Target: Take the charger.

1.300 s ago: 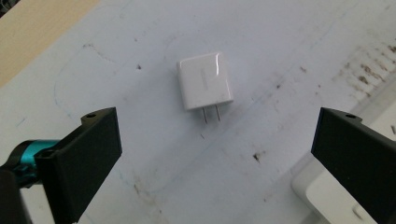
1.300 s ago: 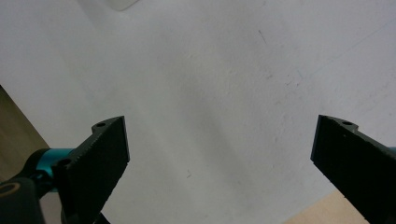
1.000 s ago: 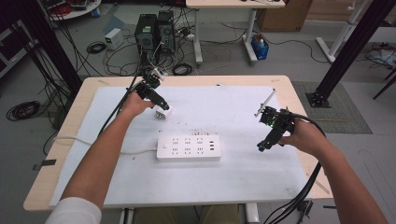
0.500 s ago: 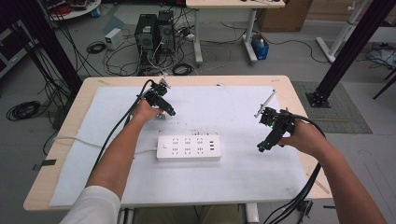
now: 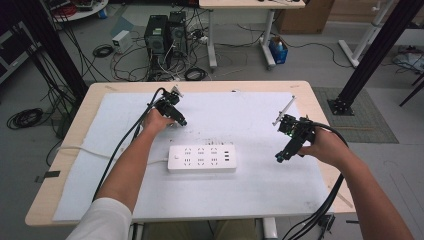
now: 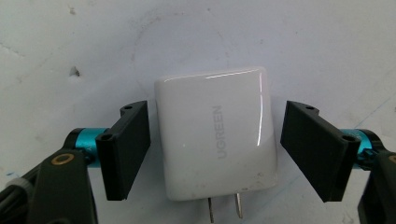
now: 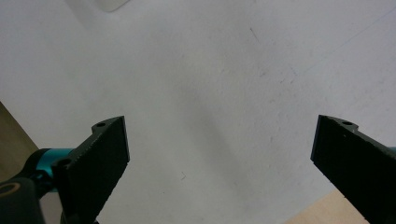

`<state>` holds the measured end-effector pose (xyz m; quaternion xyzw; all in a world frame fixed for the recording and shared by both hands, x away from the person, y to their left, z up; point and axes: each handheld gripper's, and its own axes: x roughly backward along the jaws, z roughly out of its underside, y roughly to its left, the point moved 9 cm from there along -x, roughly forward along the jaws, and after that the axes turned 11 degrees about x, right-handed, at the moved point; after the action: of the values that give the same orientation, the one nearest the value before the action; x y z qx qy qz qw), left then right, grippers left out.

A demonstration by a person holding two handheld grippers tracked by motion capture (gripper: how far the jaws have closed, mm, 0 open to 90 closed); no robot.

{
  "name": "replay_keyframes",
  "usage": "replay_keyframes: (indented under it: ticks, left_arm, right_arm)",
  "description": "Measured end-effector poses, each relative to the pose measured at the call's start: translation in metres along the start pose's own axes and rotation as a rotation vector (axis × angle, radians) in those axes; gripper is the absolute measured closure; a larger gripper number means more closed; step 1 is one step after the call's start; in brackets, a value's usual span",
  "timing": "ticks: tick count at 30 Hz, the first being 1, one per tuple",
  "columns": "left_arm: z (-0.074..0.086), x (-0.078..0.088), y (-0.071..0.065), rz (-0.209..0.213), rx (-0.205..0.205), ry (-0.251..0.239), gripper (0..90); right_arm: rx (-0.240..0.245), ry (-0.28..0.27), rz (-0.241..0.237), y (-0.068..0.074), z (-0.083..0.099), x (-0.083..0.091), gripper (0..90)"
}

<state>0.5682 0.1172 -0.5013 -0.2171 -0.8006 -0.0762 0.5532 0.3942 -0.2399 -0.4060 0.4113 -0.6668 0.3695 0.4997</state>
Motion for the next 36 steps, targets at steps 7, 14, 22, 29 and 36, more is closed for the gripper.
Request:
replay_keyframes:
  ticks: [7, 14, 22, 29, 36]
  left_arm:
    - [0.0, 0.002, 0.002, -0.019, -0.024, -0.006, 36.5]
    - [0.0, 0.003, 0.001, -0.015, -0.069, -0.036, 42.6]
    - [0.003, 0.018, -0.003, 0.027, -0.091, -0.066, 42.7]
    - [0.003, 0.047, -0.007, 0.05, -0.116, -0.106, 42.6]
    - [0.01, 0.083, -0.02, 0.069, -0.204, -0.128, 42.6]
  right_arm:
    - [0.0, 0.005, 0.003, -0.001, 0.001, -0.001, 3.6]
    - [-0.012, -0.003, 0.017, -0.003, 0.003, 0.0, 3.7]
    - [-0.021, 0.002, 0.026, -0.002, 0.003, -0.002, 3.6]
    - [-0.024, 0.006, 0.037, -0.001, 0.001, -0.002, 3.7]
    - [-0.027, 0.007, 0.037, 0.004, 0.0, -0.002, 3.7]
